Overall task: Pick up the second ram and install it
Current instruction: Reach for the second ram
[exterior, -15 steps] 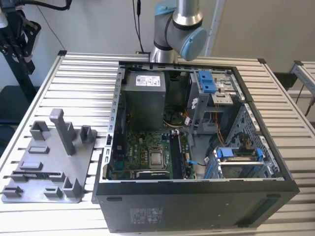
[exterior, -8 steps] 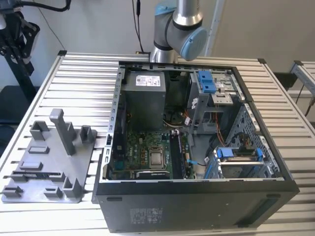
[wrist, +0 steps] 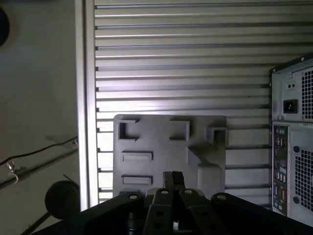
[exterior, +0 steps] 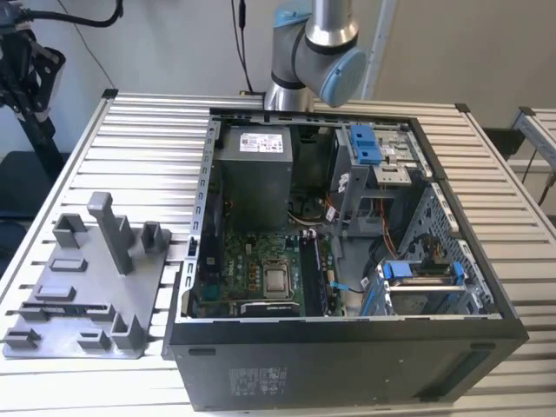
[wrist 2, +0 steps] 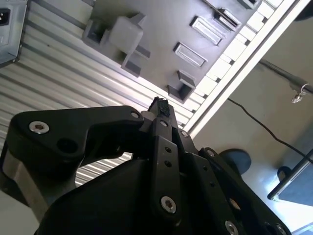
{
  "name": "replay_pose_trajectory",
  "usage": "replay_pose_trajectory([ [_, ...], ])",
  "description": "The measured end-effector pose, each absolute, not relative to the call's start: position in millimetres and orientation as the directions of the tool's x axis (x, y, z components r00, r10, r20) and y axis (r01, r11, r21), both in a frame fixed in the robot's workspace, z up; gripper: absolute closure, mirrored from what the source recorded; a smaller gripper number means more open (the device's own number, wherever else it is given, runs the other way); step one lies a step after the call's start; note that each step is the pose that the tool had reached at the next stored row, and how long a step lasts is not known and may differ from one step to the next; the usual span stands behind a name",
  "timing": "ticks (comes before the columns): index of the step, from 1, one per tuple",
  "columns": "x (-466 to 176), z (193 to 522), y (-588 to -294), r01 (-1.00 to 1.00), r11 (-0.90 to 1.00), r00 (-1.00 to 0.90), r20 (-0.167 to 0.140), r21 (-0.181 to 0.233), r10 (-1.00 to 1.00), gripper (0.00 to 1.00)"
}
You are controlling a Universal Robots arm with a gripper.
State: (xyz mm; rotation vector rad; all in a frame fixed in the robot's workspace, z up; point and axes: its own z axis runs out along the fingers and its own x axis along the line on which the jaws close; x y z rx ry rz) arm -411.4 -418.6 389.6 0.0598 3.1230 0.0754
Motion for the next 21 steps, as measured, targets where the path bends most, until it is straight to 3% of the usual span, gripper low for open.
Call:
replay_pose_trajectory([
  [9, -411, 386, -440, 0.037, 0.998, -0.999, -0.013, 0.048, 0.038, 0.89],
  [21, -410, 382, -491, 0.036, 0.998, -0.999, -0.001, 0.048, 0.037, 0.89],
])
